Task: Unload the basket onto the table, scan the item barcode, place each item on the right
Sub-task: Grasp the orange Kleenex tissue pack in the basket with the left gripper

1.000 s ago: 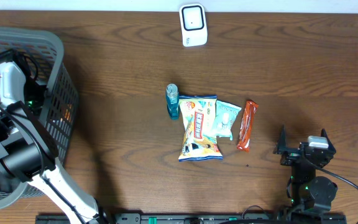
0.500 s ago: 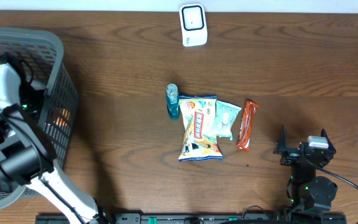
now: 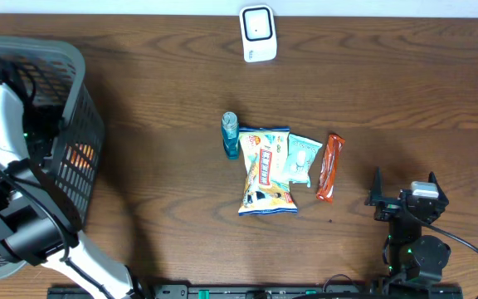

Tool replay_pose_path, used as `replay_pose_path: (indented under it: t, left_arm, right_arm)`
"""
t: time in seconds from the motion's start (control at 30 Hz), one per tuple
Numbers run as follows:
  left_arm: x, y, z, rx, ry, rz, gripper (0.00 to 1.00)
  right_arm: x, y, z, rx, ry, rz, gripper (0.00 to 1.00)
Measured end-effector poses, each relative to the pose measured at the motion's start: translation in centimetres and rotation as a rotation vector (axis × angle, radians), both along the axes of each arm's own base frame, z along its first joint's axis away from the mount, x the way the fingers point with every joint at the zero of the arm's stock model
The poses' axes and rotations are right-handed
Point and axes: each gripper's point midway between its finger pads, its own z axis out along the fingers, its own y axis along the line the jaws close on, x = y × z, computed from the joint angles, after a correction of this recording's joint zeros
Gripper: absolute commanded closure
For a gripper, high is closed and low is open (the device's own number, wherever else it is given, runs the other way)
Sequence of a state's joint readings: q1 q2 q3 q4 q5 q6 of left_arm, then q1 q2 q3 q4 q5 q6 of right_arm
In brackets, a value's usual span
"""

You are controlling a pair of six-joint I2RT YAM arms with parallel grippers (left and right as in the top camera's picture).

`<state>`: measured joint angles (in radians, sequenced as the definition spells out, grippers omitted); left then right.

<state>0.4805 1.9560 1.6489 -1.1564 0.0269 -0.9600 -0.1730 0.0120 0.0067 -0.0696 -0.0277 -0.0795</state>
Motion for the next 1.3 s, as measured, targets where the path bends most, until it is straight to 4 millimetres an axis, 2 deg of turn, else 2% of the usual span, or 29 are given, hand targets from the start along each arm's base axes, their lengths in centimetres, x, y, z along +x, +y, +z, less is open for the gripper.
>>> replay_pose_path:
  t: [0.23,0.53,0.73,0.8,0.93,1.07,1.2,1.3]
  left_arm:
    - [0.4,-1.4,-2.5,0.0,0.0,-0.039,0.02]
    - [0.0,-1.7,-6.0,-0.002,0.005,-0.033,0.02]
    - [-0.3,-1.9,-6.9,-0.009,0.018,-0.033,0.02]
    - [-0.3,-1.9,-6.9,-0.009,0.018,-0.033,0.09]
    - [-0.4,-2.0,-7.0,-0.016,0.024,-0.036,0.41]
    - [-0.8,-2.2,-7.0,-0.025,0.043,-0.061,0.46]
    - [-1.4,-2.3,-6.9,-0.037,0.066,-0.086,0.57]
    - [-2.7,-2.4,-6.6,-0.061,0.109,-0.084,0.57]
  right_arm:
    - [0.0,0.0,0.0,0.0,0.0,0.0,0.01]
    - [0.0,0.0,0.0,0.0,0.0,0.0,0.01]
    - [0.0,0.0,0.0,0.0,0.0,0.0,0.01]
    - [0.0,0.0,0.0,0.0,0.0,0.0,0.01]
    - [0.0,0.0,0.0,0.0,0.0,0.0,0.01]
    - [0.0,0.0,0.0,0.0,0.0,0.0,0.01]
    - [0.0,0.0,0.0,0.0,0.0,0.0,0.01]
    - [0.0,0.0,0.0,0.0,0.0,0.0,0.01]
